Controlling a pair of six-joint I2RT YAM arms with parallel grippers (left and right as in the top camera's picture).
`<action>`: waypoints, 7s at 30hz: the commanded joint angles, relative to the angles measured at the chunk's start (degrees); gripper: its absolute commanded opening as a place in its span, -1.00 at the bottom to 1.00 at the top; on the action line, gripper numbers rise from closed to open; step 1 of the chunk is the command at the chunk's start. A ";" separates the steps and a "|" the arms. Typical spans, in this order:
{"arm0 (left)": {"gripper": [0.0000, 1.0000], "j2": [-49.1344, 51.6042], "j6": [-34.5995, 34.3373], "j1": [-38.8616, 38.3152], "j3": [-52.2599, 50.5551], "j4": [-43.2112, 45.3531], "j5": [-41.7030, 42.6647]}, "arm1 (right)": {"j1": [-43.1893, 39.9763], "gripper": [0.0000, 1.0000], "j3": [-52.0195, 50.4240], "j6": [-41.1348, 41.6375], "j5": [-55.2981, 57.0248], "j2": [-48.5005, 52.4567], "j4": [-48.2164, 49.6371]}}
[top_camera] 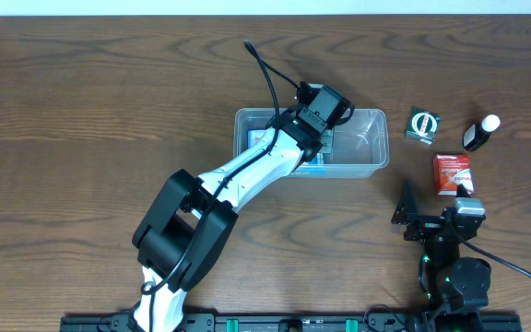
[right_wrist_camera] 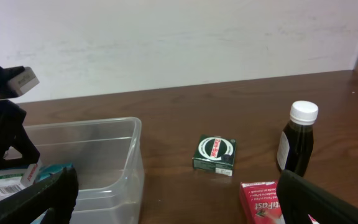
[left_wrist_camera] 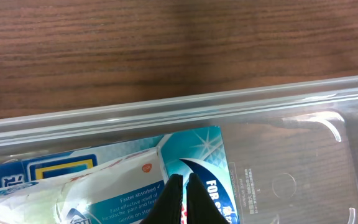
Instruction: Pack container
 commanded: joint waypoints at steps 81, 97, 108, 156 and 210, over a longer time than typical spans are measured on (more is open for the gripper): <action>0.96 -21.55 6.21 35.98 3.34 -18.38 -2.14 | -0.70 0.98 -0.09 -0.63 0.04 -0.37 0.17; 0.96 -21.55 6.21 35.98 3.34 -18.38 -2.14 | -0.70 0.99 0.83 2.69 -9.60 -0.37 5.44; 0.96 -21.55 6.21 35.98 3.34 -18.38 -2.14 | -0.70 0.99 18.14 0.07 -6.93 0.94 -16.00; 0.96 -21.55 6.21 35.98 3.34 -18.38 -2.14 | -11.37 0.99 75.89 -14.23 3.41 76.59 -64.52; 0.96 -21.57 6.21 35.98 3.34 -18.38 -2.14 | -7.08 0.99 75.52 2.86 4.33 108.78 -28.35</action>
